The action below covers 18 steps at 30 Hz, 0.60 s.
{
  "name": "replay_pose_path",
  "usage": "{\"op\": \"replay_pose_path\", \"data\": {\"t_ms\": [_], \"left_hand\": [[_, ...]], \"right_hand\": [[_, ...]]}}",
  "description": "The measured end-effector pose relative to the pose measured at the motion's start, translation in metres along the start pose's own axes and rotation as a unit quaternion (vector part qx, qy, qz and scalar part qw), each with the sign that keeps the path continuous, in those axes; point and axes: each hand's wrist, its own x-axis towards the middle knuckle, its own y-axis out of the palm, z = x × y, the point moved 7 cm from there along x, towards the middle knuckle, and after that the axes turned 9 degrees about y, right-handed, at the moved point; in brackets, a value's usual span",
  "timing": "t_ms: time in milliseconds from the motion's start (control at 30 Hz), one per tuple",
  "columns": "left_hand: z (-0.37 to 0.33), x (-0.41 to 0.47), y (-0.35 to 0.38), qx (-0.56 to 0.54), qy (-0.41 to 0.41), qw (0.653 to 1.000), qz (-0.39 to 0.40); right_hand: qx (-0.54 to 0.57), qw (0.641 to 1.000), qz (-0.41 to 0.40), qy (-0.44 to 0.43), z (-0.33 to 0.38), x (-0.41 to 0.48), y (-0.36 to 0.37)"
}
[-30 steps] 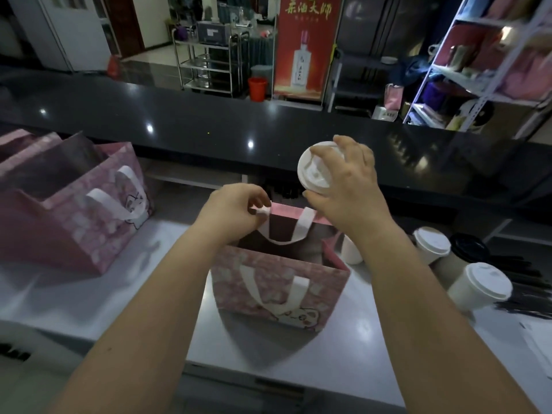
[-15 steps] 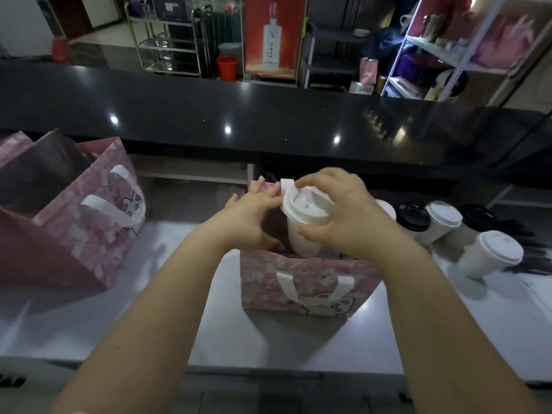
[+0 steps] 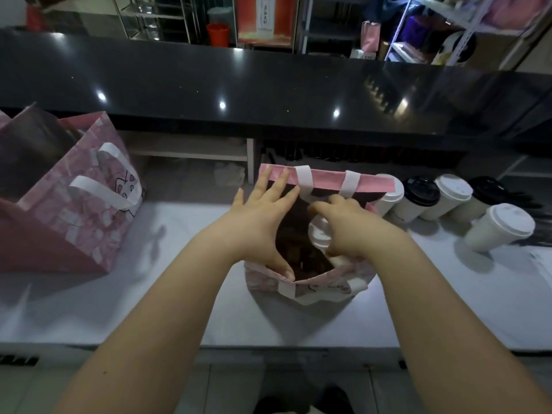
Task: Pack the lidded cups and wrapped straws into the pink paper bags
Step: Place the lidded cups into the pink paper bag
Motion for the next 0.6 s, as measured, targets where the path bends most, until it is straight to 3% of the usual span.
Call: {"op": "replay_pose_path", "data": {"t_ms": [233, 600], "left_hand": [[0.011, -0.014, 0.0, -0.026, -0.027, 0.999, -0.026], [0.012, -0.024, 0.0, -0.027, -0.045, 0.997, -0.06]], "right_hand": [[0.091, 0.992, -0.042, -0.075, 0.041, 0.022, 0.011], [0.206, 0.971, -0.054, -0.106, 0.055, 0.019, 0.031]]}}
